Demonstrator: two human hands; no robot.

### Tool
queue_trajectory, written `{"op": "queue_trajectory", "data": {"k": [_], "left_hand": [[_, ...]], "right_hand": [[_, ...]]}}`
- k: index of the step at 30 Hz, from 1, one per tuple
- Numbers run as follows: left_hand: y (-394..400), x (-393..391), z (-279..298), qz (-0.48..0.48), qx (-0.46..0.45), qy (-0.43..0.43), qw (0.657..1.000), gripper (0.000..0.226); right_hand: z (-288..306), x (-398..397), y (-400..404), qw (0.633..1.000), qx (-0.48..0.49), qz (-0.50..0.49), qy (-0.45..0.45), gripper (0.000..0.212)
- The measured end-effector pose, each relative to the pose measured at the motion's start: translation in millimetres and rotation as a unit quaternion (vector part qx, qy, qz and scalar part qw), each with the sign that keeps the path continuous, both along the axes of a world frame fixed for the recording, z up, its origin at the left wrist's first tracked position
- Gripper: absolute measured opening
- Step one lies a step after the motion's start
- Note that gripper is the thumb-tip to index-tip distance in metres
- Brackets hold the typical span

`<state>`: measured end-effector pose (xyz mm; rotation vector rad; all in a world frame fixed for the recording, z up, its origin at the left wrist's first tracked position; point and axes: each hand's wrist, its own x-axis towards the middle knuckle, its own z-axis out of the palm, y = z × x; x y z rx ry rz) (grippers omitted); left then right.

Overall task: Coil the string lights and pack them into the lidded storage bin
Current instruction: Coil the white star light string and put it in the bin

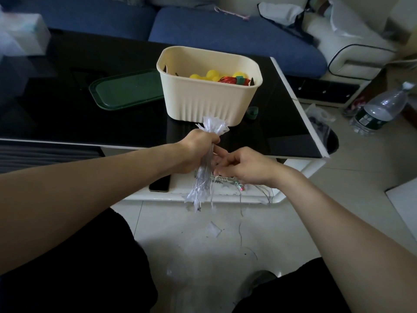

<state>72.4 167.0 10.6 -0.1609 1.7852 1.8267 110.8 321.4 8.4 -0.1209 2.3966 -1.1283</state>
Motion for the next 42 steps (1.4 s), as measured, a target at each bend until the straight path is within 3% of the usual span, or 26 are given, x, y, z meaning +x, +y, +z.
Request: {"op": "queue_trajectory", "data": {"k": [6, 10, 18, 22, 27, 32, 38, 42], "left_hand": [[1, 7, -8, -0.110, -0.045, -0.016, 0.993, 0.027], [-2, 7, -10, -0.143, -0.040, -0.017, 0.989, 0.032], [-2, 10, -7, -0.225, -0.065, -0.005, 0.972, 0.027], [-2, 9, -9, -0.210, -0.044, -0.004, 0.977, 0.021], [-3, 2, -8, -0.174, -0.029, 0.031, 0.984, 0.018], [-7, 0, -6, -0.163, 0.001, 0.055, 0.985, 0.026], [-9, 1, -4, -0.173, 0.001, 0.073, 0.982, 0.035], [-16, -1, -5, -0.215, -0.069, 0.093, 0.970, 0.032]], "right_hand": [[-3, 2, -2, 0.998, -0.047, -0.033, 0.014, 0.012], [0, 4, -1, 0.995, -0.089, -0.036, -0.004, 0.026], [2, 2, 16, 0.996, -0.078, -0.012, -0.039, 0.036], [0, 2, 22, 0.997, -0.053, 0.002, -0.058, 0.036], [-9, 1, 27, 0.995, 0.043, -0.006, -0.084, 0.039], [-14, 5, 19, 0.992, 0.035, 0.004, -0.119, 0.059], [-15, 6, 7, 0.995, 0.074, 0.032, -0.052, 0.011], [-16, 2, 9, 0.991, 0.120, 0.044, -0.051, 0.019]]}}
